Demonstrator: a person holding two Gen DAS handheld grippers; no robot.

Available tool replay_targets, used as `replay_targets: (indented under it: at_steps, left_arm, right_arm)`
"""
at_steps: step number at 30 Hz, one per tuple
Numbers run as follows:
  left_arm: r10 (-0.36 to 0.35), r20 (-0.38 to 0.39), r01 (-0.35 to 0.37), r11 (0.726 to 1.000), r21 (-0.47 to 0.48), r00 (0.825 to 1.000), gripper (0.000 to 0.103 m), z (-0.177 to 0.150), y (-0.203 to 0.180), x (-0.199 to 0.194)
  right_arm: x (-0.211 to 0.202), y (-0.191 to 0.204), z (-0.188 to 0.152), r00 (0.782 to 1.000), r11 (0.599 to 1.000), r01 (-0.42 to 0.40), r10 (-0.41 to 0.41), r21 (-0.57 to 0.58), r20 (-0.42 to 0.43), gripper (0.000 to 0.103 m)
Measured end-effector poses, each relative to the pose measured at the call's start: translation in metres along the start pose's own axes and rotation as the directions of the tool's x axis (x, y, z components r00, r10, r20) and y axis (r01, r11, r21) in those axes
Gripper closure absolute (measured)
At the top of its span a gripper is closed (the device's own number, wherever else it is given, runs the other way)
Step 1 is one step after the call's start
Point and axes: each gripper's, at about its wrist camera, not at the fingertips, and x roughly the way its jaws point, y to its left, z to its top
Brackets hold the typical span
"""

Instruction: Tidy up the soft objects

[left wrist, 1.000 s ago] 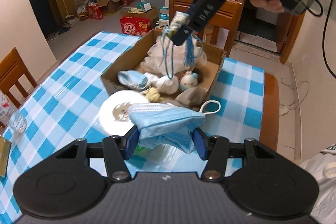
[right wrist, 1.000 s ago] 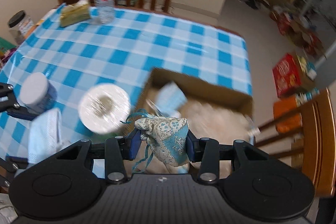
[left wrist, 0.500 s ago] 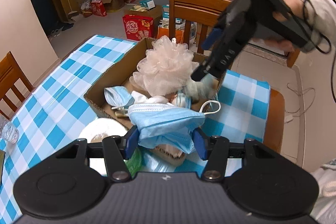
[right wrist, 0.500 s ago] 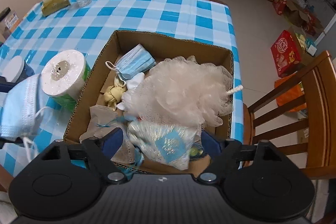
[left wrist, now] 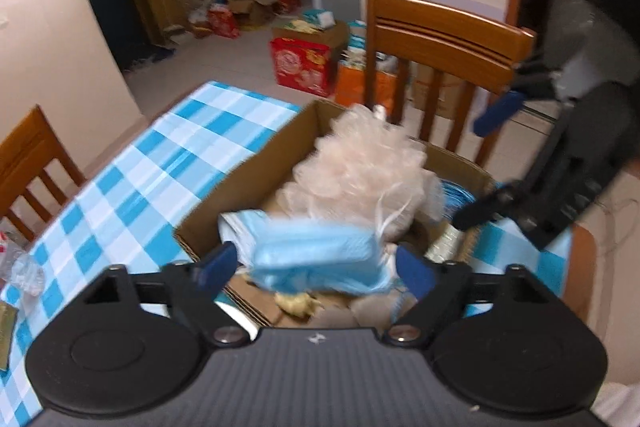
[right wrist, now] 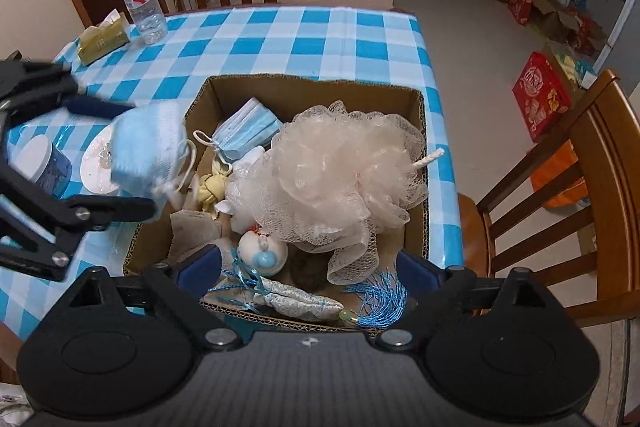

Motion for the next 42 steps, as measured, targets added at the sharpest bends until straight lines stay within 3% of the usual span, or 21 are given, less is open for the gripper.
replay_targets:
  at_steps: [3, 9, 14, 20, 25, 32, 42]
  left_arm:
    - [0.025, 0.012, -0.024, 0.999, -0.029, 1.0, 0.006, -0.003, 0.0, -0.001]
    - [0.092, 0.023, -0.088, 0.986, -0.138, 0.995, 0.005, -0.013, 0.004, -0.014]
    - [0.211, -0.032, -0.212, 0.943, -0.256, 0.977, 0.004, -0.025, 0.004, -0.028]
    - [0.182, -0.093, -0.204, 0.904, -0.375, 0.979, 0.004, -0.041, 0.002, -0.047]
    - [0.185, -0.128, -0.219, 0.913, -0.345, 0.974, 0.004, -0.047, -0.003, -0.059]
    - [0.171, -0.13, -0.206, 0.918, -0.34, 0.977, 0.003, -0.054, -0.002, -0.075]
    - [0.168, -0.139, -0.206, 0.919, -0.336, 0.976, 0.003, -0.061, -0.001, -0.081]
  right_arm:
    - [-0.003, 0.002, -0.003, 1.0, 1.0, 0.005, -0.005, 0.0, 0.022, 0.002]
    - [-0.007, 0.007, -0.008, 0.998, 0.999, 0.019, -0.021, 0.04, 0.06, 0.001]
    - [-0.008, 0.015, -0.016, 0.993, 0.989, 0.067, -0.079, 0.134, 0.084, 0.0]
    - [-0.006, 0.038, -0.037, 0.98, 0.942, 0.173, -0.194, 0.287, 0.048, 0.0]
    - [-0.014, 0.062, -0.058, 0.974, 0.897, 0.209, -0.227, 0.39, 0.0, 0.0]
    - [-0.031, 0.094, -0.069, 0.951, 0.879, 0.294, -0.309, 0.376, -0.022, 0.0]
    - [-0.042, 0.106, -0.072, 0.946, 0.855, 0.303, -0.322, 0.42, -0.027, 0.0]
